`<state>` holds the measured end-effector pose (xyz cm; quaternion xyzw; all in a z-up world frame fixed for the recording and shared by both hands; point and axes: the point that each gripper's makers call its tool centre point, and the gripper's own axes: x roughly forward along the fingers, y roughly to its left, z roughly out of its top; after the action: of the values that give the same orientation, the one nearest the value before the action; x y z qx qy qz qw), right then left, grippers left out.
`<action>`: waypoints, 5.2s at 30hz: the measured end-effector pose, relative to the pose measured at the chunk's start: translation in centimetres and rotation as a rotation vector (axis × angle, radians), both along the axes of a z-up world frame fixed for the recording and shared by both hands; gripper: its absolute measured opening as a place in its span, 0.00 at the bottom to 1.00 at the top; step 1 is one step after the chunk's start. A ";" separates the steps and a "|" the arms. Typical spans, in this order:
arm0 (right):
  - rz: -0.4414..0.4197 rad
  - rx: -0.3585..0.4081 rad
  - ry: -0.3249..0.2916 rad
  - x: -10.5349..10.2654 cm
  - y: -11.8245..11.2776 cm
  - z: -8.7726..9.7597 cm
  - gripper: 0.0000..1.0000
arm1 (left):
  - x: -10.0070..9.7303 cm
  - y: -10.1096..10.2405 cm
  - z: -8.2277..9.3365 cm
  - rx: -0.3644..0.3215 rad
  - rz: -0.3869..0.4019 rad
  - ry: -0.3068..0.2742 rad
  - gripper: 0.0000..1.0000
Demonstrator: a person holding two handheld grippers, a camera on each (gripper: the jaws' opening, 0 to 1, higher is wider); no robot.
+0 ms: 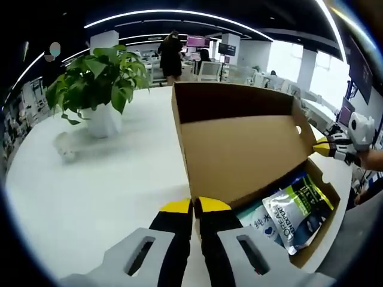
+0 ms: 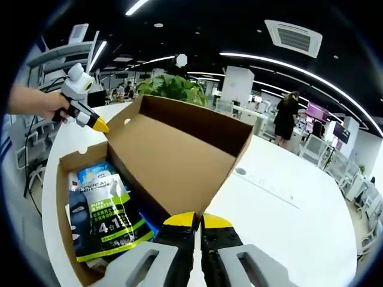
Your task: Operate the shoe box by opening the lid, removing the specified soft item, and placing it in the target area until the item is outside and the box remains undamaged.
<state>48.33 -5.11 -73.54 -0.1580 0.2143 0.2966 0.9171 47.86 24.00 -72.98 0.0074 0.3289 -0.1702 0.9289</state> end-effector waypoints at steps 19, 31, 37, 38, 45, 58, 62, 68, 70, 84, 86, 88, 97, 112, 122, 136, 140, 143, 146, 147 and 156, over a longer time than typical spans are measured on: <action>-0.014 0.007 0.023 1.4 0.0 -0.6 0.00 | 1.5 0.2 -0.8 -0.011 0.001 0.023 0.01; -0.023 0.015 0.038 2.2 0.0 -1.1 0.00 | 2.1 0.3 -1.5 -0.013 0.001 0.034 0.02; -0.028 0.022 0.045 2.5 0.0 -1.4 0.00 | 2.3 0.3 -1.8 -0.020 0.011 0.043 0.02; -0.028 0.023 0.046 2.5 0.0 -1.4 0.00 | 2.3 0.3 -1.9 -0.021 0.013 0.045 0.02; -0.035 0.031 0.055 2.7 0.1 -1.6 0.00 | 2.3 0.3 -2.2 -0.036 0.035 0.052 0.02; -0.046 0.048 0.078 2.8 0.1 -1.6 0.00 | 2.2 0.3 -2.1 -0.043 0.060 0.058 0.02; -0.052 0.054 0.087 2.7 0.0 -1.5 0.01 | 2.2 0.2 -2.1 0.023 0.019 0.053 0.03; -0.033 0.011 0.089 2.2 0.2 -1.6 0.06 | 1.5 -0.1 -2.2 0.053 0.006 0.072 0.03; -0.030 0.013 0.095 2.0 0.3 -1.6 0.09 | 1.1 -0.2 -2.2 0.045 0.006 0.072 0.05; -0.004 0.048 0.129 -0.6 0.9 -0.7 0.28 | -1.1 -0.5 -0.2 0.044 0.008 0.031 0.19; 0.005 0.055 0.131 -1.1 0.9 -0.6 0.29 | -1.4 -0.6 0.1 0.049 0.003 0.022 0.20; 0.012 0.057 0.131 -1.6 0.9 -0.5 0.31 | -1.8 -0.8 0.4 0.050 -0.002 0.014 0.20; 0.020 0.091 0.157 -3.8 0.7 -0.3 0.38 | -3.8 -2.6 0.7 0.022 -0.039 0.019 0.25; 0.078 0.105 0.179 -7.6 1.8 0.1 0.49 | -7.1 -6.1 -1.8 0.002 -0.137 0.096 0.29; 0.099 0.113 0.181 -9.8 2.5 -0.4 0.49 | -7.9 -7.8 -3.1 -0.013 -0.171 0.131 0.30; 0.092 0.128 0.205 -11.2 2.4 -1.1 0.50 | -8.3 -10.6 -5.5 -0.118 -0.192 0.218 0.31; 0.085 0.136 0.211 -11.5 2.3 -1.2 0.50 | -8.1 -11.2 -5.9 -0.129 -0.202 0.235 0.29; 0.079 0.142 0.215 -11.6 2.3 -1.4 0.49 | -7.9 -11.6 -5.9 -0.158 -0.203 0.244 0.26; 0.079 0.143 0.220 -11.8 2.4 -1.6 0.49 | -7.7 -11.9 -5.9 -0.190 -0.198 0.253 0.22; 0.080 0.142 0.221 -11.8 2.4 -1.6 0.49 | -7.6 -12.1 -5.9 -0.208 -0.196 0.259 0.21; 0.078 0.153 0.227 -12.0 2.6 -1.7 0.48 | -7.6 -12.4 -6.4 -0.275 -0.185 0.279 0.15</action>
<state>36.28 -2.54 -75.26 -0.0614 0.2874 0.3636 0.8840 40.30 11.57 -79.41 -0.1130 0.4260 -0.2972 0.8470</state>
